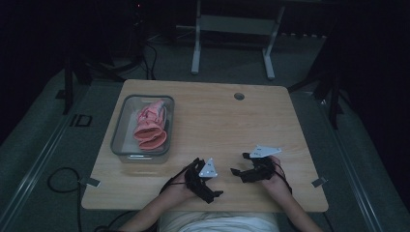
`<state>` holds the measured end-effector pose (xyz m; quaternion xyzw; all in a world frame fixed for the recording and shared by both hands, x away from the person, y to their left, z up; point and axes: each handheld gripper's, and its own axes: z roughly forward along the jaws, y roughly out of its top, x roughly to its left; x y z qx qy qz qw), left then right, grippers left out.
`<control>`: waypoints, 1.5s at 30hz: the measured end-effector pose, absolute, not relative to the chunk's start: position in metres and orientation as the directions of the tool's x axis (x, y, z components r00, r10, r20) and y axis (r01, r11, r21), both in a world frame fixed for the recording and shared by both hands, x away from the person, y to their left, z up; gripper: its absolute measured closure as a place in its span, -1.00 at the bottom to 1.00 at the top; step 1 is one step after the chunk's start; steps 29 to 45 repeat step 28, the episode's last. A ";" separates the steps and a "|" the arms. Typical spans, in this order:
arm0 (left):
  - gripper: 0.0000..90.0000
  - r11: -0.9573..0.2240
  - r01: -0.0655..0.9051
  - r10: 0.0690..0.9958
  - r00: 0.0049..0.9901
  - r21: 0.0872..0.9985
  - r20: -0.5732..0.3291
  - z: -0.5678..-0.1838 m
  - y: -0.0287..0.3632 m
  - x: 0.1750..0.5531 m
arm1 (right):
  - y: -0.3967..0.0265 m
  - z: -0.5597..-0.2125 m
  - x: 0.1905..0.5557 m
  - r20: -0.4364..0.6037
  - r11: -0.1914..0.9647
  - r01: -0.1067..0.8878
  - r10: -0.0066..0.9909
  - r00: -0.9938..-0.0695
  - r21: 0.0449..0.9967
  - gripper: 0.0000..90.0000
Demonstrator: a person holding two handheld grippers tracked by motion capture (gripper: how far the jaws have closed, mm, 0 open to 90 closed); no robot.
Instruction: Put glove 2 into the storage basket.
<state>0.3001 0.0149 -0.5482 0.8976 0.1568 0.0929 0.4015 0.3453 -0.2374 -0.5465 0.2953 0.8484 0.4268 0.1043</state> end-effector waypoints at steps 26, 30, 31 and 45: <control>-0.95 -0.572 0.229 0.396 0.918 0.787 0.021 -0.549 0.032 0.299 | -0.245 -0.553 0.345 0.067 0.452 0.410 0.604 -0.794 0.793 -0.68; -0.95 -0.574 0.228 0.396 0.918 0.787 0.023 -0.549 0.032 0.299 | -0.244 -0.554 0.345 0.063 0.454 0.408 0.604 -0.794 0.792 -0.68; -0.95 -0.574 0.228 0.396 0.918 0.787 0.023 -0.549 0.032 0.299 | -0.244 -0.554 0.345 0.063 0.454 0.408 0.604 -0.794 0.792 -0.68; -0.95 -0.574 0.228 0.396 0.918 0.787 0.023 -0.549 0.032 0.299 | -0.244 -0.554 0.345 0.063 0.454 0.408 0.604 -0.794 0.792 -0.68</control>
